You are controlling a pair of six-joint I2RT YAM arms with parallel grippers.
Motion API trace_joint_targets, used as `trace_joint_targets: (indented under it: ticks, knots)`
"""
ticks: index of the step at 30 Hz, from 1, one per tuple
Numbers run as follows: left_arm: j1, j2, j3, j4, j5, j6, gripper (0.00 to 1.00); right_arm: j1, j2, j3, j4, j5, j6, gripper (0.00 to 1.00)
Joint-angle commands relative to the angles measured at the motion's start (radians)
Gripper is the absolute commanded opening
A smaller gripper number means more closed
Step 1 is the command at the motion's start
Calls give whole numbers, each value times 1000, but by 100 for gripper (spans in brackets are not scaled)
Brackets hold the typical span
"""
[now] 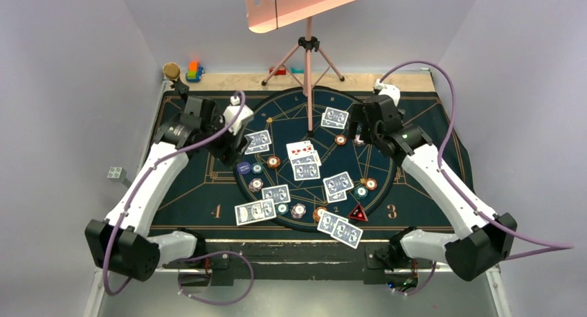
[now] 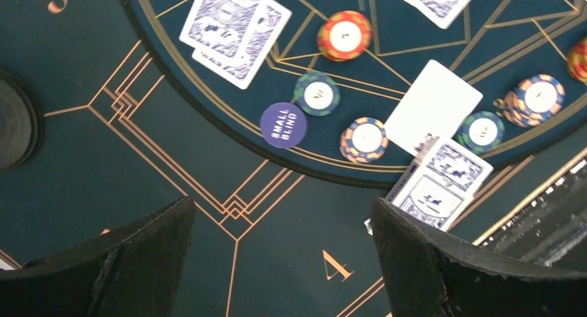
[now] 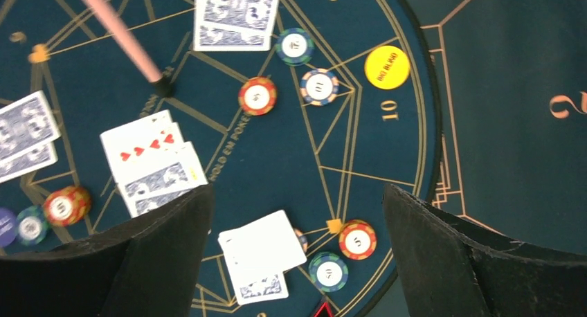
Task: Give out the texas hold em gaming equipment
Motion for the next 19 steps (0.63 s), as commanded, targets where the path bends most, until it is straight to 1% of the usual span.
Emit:
trace_joint_targets:
  ticks: [1,5,9,13,19]
  knots:
    - [105,91,84,48,39,-23,100,-59,32,-30,37,30,34,95]
    - [170,184,127,57,60,-21,100,-61,55,-34,63,-9,-14,95]
    - [208,229,131,96,65,-35,100,-66,1,-85,159,-23,-45,97]
    - [252,272,111,146,87,-56,100,-76,-57,-122,230,-2,-75,97]
    - [321,355,103,206,136,-91,100,-82,-60,-115,249,37,-90,98]
